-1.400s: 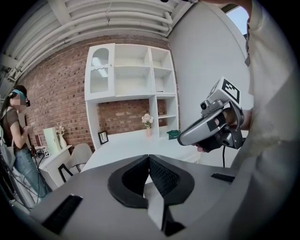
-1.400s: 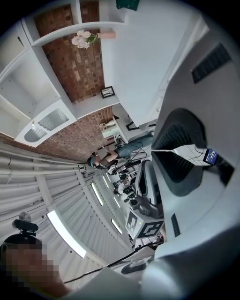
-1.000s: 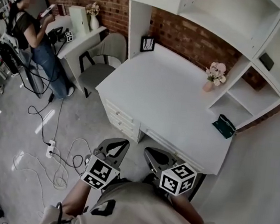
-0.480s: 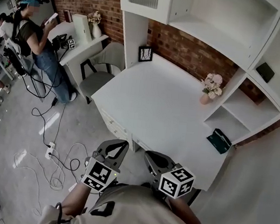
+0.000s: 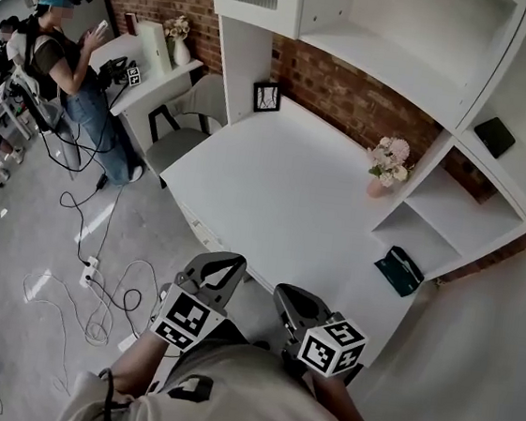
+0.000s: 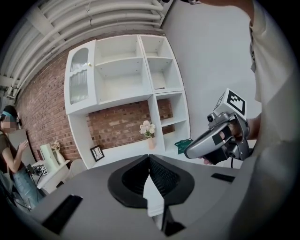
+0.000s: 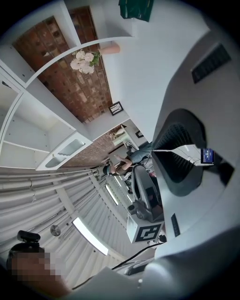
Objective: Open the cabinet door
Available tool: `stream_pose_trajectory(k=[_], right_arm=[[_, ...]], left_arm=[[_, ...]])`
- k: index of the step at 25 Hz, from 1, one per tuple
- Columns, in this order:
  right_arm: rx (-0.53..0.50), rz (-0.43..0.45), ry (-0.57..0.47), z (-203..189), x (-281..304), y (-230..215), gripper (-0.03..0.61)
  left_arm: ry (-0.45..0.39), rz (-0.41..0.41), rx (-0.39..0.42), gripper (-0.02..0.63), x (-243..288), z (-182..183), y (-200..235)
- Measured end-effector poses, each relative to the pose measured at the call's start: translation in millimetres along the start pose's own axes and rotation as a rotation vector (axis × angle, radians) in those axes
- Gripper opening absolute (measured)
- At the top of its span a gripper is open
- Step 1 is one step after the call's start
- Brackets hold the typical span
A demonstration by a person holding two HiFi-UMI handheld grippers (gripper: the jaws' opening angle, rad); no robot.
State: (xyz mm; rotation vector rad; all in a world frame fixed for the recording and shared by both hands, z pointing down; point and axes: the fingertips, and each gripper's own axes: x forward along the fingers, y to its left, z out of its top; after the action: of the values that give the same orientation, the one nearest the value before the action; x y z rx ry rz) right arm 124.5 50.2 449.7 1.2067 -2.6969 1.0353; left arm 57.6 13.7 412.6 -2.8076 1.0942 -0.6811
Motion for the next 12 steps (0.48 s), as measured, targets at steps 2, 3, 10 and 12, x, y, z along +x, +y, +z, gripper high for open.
stream_pose_trajectory(k=[2,3,10,12], right_arm=[[0.009,0.001,-0.001,1,-2,-5,0.032],[0.008,0.003,0.004,2,-2,-6,0.032],[0.011,-0.039,-0.004,10,3,-24,0.032],[0.006,-0.054,0.000,14,10,-27,0.032]], left_arm=[[-0.002,0.000,0.006,0.017,6,5,0],[-0.005,0.000,0.006,0.017,8,7,1],[-0.022,-0.022,-0.004,0.017,26,10,15],[-0.037,-0.034,-0.005,0.017,33,11,23]])
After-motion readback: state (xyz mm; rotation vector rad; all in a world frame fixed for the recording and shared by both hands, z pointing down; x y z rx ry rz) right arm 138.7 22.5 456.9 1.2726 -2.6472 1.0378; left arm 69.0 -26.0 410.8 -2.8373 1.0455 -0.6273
